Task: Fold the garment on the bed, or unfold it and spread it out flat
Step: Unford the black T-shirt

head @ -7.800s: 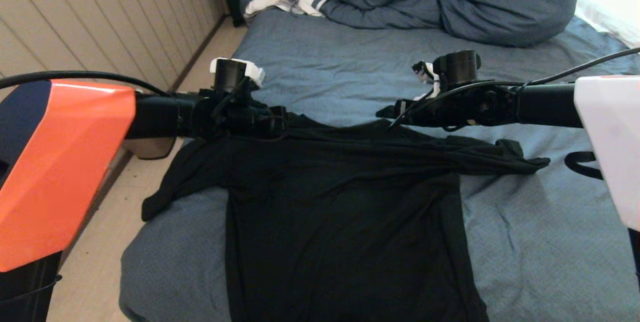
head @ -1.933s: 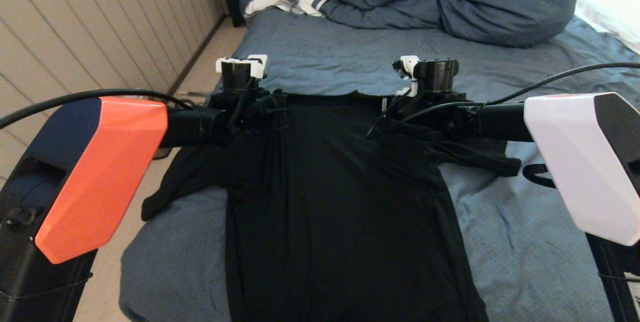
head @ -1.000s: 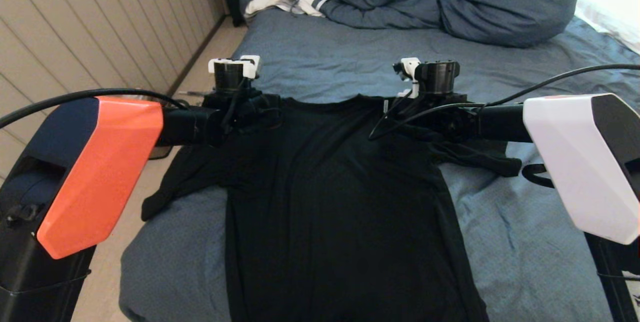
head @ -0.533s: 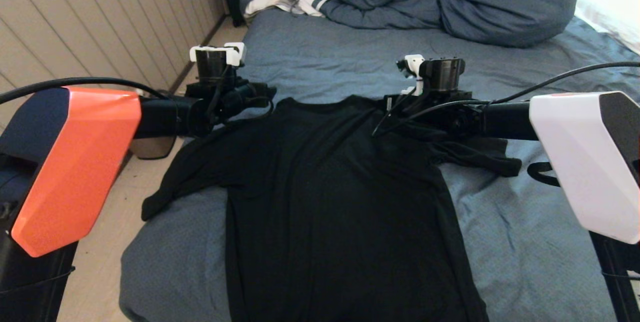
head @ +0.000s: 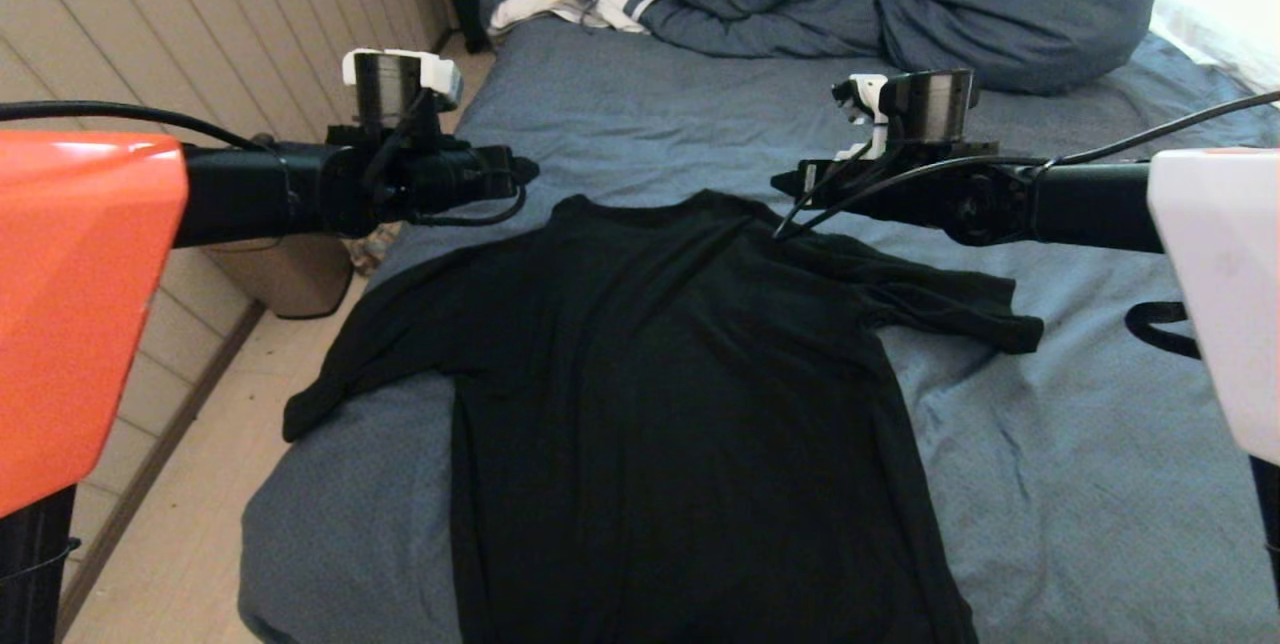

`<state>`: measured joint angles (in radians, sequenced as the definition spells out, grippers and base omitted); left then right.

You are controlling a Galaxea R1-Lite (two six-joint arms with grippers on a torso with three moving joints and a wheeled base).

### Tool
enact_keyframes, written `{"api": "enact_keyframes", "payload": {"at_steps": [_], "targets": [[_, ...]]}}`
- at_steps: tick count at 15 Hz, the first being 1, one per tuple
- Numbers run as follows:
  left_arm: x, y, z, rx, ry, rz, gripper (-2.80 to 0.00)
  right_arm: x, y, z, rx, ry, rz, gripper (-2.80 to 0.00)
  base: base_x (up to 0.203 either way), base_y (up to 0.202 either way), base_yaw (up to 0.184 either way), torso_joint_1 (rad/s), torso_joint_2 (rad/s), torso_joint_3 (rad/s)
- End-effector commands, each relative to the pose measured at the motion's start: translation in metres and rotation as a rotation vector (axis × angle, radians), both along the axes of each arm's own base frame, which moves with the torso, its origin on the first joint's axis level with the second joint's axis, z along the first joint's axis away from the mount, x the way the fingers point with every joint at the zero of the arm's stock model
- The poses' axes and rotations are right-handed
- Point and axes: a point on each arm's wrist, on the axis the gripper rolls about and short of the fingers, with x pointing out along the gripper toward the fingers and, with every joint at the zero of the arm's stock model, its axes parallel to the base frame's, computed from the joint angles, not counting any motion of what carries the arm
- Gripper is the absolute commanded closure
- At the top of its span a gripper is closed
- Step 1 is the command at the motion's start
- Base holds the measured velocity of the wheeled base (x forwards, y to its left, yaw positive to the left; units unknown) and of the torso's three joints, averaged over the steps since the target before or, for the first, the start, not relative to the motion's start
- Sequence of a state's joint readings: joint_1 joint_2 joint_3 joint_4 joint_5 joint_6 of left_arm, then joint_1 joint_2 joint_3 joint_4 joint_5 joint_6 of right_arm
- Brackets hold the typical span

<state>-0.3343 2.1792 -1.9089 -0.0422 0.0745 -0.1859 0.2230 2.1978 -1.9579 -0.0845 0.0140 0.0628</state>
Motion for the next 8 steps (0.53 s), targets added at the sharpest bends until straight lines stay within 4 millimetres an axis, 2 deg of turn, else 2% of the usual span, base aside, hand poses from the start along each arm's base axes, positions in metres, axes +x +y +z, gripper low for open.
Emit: {"api": "enact_keyframes", "payload": {"at_steps": [1,3,4,6,8], "targets": [[-0.030,0.010,0.027,-0.093,0.107,-0.001,-2.80,-0.026,-0.012,0.032,0.047,0.016,-0.017,0.00,0.000,0.000,0.000,0.000,0.00,0.000],[-0.067,0.019,0.052,-0.199,0.237,-0.104,-2.80,-0.054,-0.023,0.054,0.073,0.082,-0.015,0.00,0.000,0.000,0.000,0.000,0.00,0.000],[-0.087,0.025,0.062,-0.236,0.311,-0.149,0.00,-0.069,-0.027,0.062,0.091,0.135,-0.013,0.00,0.000,0.000,0.000,0.000,0.00,0.000],[-0.128,0.037,0.072,-0.270,0.461,-0.215,0.00,-0.100,-0.034,0.068,0.093,0.293,-0.015,0.00,0.000,0.000,0.000,0.000,0.00,0.000],[-0.158,0.046,0.054,-0.265,0.608,-0.229,0.00,-0.131,-0.040,0.060,0.064,0.499,-0.030,0.00,0.000,0.000,0.000,0.000,0.00,0.000]]}}
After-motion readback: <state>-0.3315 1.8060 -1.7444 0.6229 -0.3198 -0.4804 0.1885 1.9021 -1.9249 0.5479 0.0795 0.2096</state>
